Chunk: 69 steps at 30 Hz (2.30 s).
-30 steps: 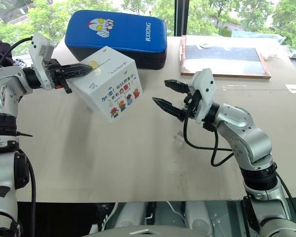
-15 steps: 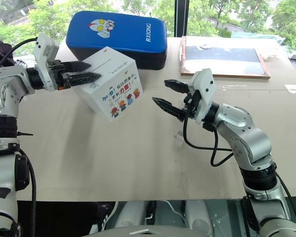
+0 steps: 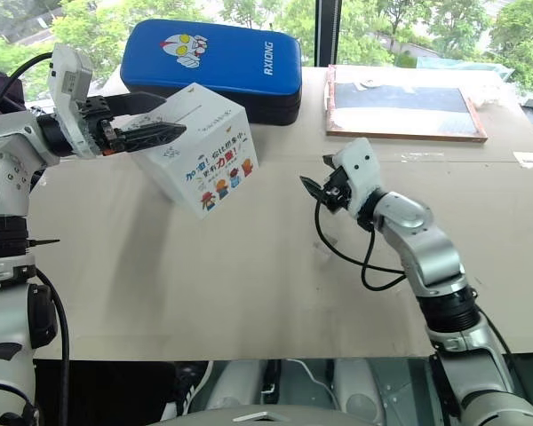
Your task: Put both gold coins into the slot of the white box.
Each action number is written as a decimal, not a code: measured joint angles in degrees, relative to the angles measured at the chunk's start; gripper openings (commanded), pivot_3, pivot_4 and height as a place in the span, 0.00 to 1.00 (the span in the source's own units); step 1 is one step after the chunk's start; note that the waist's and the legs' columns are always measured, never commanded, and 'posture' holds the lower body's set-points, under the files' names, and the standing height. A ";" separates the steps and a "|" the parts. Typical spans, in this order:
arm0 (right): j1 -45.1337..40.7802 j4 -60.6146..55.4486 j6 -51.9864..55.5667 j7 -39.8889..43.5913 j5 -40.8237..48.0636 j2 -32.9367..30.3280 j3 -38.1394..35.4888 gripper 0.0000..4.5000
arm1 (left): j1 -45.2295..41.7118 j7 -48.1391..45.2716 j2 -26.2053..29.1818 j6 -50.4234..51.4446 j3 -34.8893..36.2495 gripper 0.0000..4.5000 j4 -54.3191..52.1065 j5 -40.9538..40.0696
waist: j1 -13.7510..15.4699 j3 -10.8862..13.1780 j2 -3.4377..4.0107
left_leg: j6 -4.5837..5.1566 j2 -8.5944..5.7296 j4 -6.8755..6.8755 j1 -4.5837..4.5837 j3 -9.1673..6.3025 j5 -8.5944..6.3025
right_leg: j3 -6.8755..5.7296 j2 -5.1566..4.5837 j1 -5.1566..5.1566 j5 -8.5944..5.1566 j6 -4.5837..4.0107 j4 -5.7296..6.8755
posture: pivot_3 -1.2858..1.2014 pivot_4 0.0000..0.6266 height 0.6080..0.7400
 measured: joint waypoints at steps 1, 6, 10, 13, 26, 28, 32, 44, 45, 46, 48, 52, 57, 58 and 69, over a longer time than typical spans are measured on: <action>-0.13 1.49 -0.34 -1.16 -1.47 0.57 0.52 0.72 | 0.11 -0.71 0.12 0.79 0.09 0.98 -2.07 -1.38 | 0.02 0.00 0.00 | -0.04 0.00 0.00 0.00 0.00 0.02 | 0.00 0.00 0.00 0.00 0.00 0.01 | 0.52 0.24 1.00; -1.60 8.83 -0.69 -6.93 -5.68 5.23 0.26 0.72 | 3.12 -3.63 4.11 6.30 0.29 0.98 -15.89 -7.07 | -0.31 0.00 0.00 | -0.09 0.00 -0.03 0.04 0.06 0.05 | 0.10 0.01 0.00 0.00 0.00 0.00 | 0.52 0.24 1.00; -1.80 12.83 -0.70 -9.48 -6.99 7.96 -0.49 0.72 | 8.37 -2.02 5.71 9.09 -1.92 0.98 -22.94 -7.43 | -0.22 0.01 0.01 | 0.11 0.01 -0.04 0.07 0.01 -0.06 | 0.07 0.04 0.00 0.00 0.00 0.06 | 0.52 0.24 1.00; -2.02 14.71 -0.39 -11.61 -7.28 9.74 -1.98 0.72 | 13.10 0.68 9.03 10.13 -5.56 0.98 -25.89 -3.76 | -0.22 0.01 0.02 | 0.11 0.01 -0.04 0.09 0.03 -0.06 | 0.10 0.05 0.00 0.00 0.00 0.09 | 0.52 0.24 1.00; -2.24 15.51 0.33 -12.76 -7.92 10.94 -4.53 0.02 | 14.28 4.03 9.93 12.76 -7.55 1.00 -29.73 -2.06 | -0.15 0.02 0.03 | 0.11 0.01 -0.04 0.08 0.04 -0.07 | 0.09 0.07 -0.01 0.00 0.00 0.05 | 0.52 0.24 1.00; -2.24 15.51 0.38 -12.78 -7.86 11.05 -4.85 0.02 | 13.49 4.35 9.49 12.81 -7.56 1.00 -29.73 -2.43 | -0.14 0.02 0.03 | 0.12 0.00 -0.04 0.07 0.05 -0.07 | 0.10 0.07 -0.01 0.00 0.00 0.04 | 0.52 0.24 1.00; -2.24 14.54 1.82 -12.75 -2.47 14.73 -10.62 0.02 | 11.99 6.71 4.73 14.52 -7.23 1.00 -29.54 -5.09 | -0.02 0.02 0.03 | 0.11 0.01 -0.04 0.07 0.04 -0.07 | 0.10 0.06 0.00 0.00 0.00 0.05 | 0.52 0.24 1.00; -7.78 -0.35 12.12 -13.23 33.64 27.68 -27.21 0.02 | 6.42 29.39 -23.65 23.93 6.18 1.00 -20.40 -19.31 | 0.01 0.02 0.13 | 0.11 0.02 0.03 0.04 -0.09 -0.07 | 0.04 -0.06 -0.01 0.01 0.01 0.18 | 0.52 0.24 1.00; -8.69 -2.16 12.79 -13.39 37.80 27.87 -27.15 0.02 | 6.24 33.69 -28.50 24.97 8.48 1.00 -19.59 -22.57 | 0.01 0.02 0.12 | 0.12 0.02 0.03 0.03 -0.10 -0.07 | 0.05 -0.10 0.00 0.01 0.01 0.18 | 0.52 0.24 1.00; -9.30 -3.51 13.09 -13.47 40.77 27.88 -26.89 0.02 | 6.20 37.33 -32.17 25.64 10.45 1.00 -19.46 -25.87 | 0.00 0.00 0.10 | 0.12 0.02 0.03 0.02 -0.11 -0.07 | 0.08 -0.13 0.00 0.01 0.01 0.17 | 0.52 0.24 1.00; -9.51 -5.84 13.66 -13.42 45.69 27.87 -26.32 0.02 | 6.12 45.43 -38.80 26.23 14.72 1.00 -19.62 -34.43 | 0.02 -0.01 0.08 | 0.12 0.00 0.03 0.01 -0.11 -0.08 | 0.12 -0.24 0.00 0.01 0.01 0.14 | 0.52 0.24 1.00; -8.77 -7.79 13.85 -13.29 50.12 27.80 -24.36 0.02 | 6.17 56.30 -45.23 25.06 17.30 1.00 -21.21 -45.93 | -0.11 -0.01 0.08 | 0.12 -0.03 0.03 0.06 -0.08 -0.08 | 0.15 -0.23 0.00 0.02 0.00 0.22 | 0.52 0.24 1.00; -7.28 -8.12 13.75 -13.30 51.91 27.55 -21.78 0.00 | 6.18 65.27 -49.19 19.63 17.78 0.87 -22.01 -55.92 | 0.00 -0.01 0.07 | 0.12 -0.06 0.04 0.09 -0.08 -0.07 | 0.19 -0.12 0.02 0.02 -0.01 0.27 | 0.52 0.24 1.00; -7.28 -8.14 13.60 -13.30 52.14 27.51 -21.43 0.00 | 6.45 66.57 -49.13 18.67 17.34 0.72 -22.32 -57.81 | -0.01 -0.01 0.07 | 0.13 -0.08 0.04 0.09 -0.07 -0.07 | 0.19 -0.11 0.02 0.02 -0.01 0.26 | 0.52 0.24 1.00; -7.30 -8.13 12.26 -13.40 53.80 26.14 -19.78 0.00 | 11.28 68.60 -45.97 16.32 9.75 0.31 -24.88 -66.06 | 0.07 -0.01 0.07 | 0.12 -0.14 0.04 0.09 -0.07 -0.07 | 0.05 -0.08 0.04 0.02 -0.01 0.21 | 0.52 0.24 1.00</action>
